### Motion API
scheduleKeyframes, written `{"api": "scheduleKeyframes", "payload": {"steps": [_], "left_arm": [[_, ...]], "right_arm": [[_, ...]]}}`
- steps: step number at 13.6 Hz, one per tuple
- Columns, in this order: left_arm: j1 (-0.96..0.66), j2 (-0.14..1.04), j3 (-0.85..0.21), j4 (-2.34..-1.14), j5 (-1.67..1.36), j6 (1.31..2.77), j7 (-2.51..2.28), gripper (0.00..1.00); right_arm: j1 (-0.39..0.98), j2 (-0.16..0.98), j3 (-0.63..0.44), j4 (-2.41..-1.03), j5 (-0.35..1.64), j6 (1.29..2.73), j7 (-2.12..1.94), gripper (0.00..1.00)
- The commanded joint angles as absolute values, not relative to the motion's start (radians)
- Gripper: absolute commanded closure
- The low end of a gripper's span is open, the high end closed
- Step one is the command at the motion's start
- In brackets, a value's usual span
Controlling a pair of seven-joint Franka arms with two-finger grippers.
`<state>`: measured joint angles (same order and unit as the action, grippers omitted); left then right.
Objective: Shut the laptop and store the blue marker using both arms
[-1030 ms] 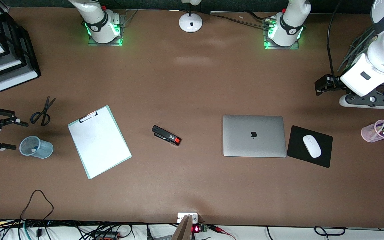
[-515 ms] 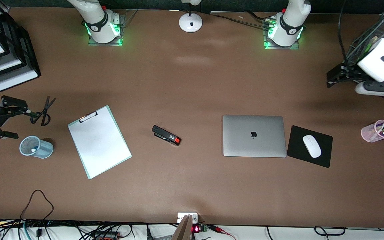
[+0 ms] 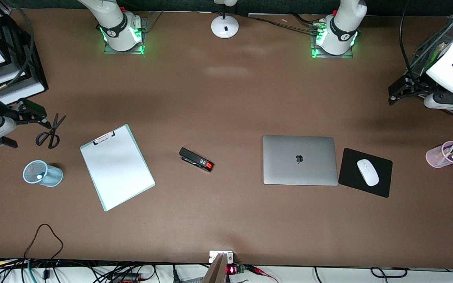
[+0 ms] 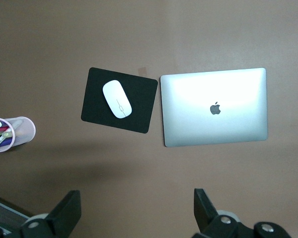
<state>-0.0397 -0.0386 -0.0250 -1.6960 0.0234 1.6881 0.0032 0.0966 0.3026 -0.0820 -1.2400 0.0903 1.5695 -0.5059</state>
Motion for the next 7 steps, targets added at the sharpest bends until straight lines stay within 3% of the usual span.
{"api": "scheduleKeyframes", "payload": {"steps": [1,4,7], "left_arm": [[-0.040,-0.054,-0.017,-1.704,0.000,1.704,0.021,0.00],[-0.040,-0.040,-0.017,-1.692,0.000,1.710,0.021,0.00],[-0.041,-0.035,-0.018,-1.677,0.005,1.704,0.021,0.00]], "right_arm": [[0.117,0.272,-0.086,-1.255,0.040,1.502,-0.373,0.00],[0.195,0.242,-0.089,-1.255,-0.095,1.459,-0.226,0.00],[0.177,0.203,-0.098,-1.258,-0.078,1.442,-0.160,0.00]]}}
